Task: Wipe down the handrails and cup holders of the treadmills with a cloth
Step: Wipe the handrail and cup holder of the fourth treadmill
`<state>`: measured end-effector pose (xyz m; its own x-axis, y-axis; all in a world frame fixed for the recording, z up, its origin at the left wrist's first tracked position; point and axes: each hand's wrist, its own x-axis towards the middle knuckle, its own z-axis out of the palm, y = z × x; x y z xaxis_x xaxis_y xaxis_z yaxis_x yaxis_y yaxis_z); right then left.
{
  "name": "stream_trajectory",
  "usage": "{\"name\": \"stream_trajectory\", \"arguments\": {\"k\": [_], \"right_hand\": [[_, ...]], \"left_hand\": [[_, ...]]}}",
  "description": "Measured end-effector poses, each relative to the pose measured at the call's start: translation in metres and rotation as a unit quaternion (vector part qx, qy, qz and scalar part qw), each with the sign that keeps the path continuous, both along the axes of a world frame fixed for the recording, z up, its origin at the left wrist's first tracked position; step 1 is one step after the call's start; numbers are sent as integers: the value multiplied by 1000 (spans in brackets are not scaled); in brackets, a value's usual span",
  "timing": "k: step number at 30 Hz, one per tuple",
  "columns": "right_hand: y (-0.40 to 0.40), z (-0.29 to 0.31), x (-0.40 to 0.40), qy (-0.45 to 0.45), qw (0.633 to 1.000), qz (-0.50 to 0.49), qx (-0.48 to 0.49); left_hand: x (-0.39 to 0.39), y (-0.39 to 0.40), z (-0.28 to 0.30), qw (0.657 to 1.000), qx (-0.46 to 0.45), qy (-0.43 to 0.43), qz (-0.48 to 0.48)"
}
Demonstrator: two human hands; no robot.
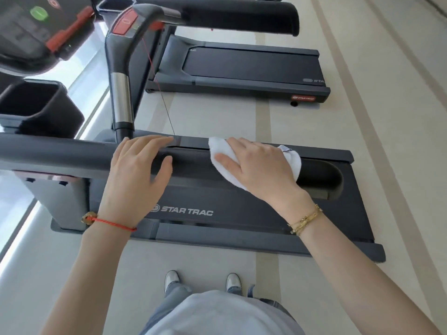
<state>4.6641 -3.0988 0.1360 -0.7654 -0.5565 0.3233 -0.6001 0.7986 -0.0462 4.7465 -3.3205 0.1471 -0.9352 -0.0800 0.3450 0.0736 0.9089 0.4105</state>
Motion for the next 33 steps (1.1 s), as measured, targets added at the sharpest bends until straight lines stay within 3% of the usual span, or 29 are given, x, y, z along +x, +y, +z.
{"name": "stream_trajectory", "arguments": {"k": [7, 14, 20, 24, 28, 33], "right_hand": [[-129, -5, 10, 32, 998, 43, 32], [-122, -17, 14, 95, 994, 11, -49], [-215, -21, 26, 130, 990, -14, -53], [-207, -21, 27, 111, 992, 14, -52], [-188, -16, 29, 114, 989, -61, -73], [-251, -17, 32, 121, 988, -65, -73]], "left_hand": [[5, -94, -5, 999, 11, 18, 49], [-4, -156, -17, 1000, -6, 13, 26], [-10, -190, -23, 998, -38, 9, 43], [-8, -207, -24, 998, -46, 30, 24], [-6, -209, -26, 998, -31, 48, 7], [-9, -215, -29, 998, -13, 53, -17]]}}
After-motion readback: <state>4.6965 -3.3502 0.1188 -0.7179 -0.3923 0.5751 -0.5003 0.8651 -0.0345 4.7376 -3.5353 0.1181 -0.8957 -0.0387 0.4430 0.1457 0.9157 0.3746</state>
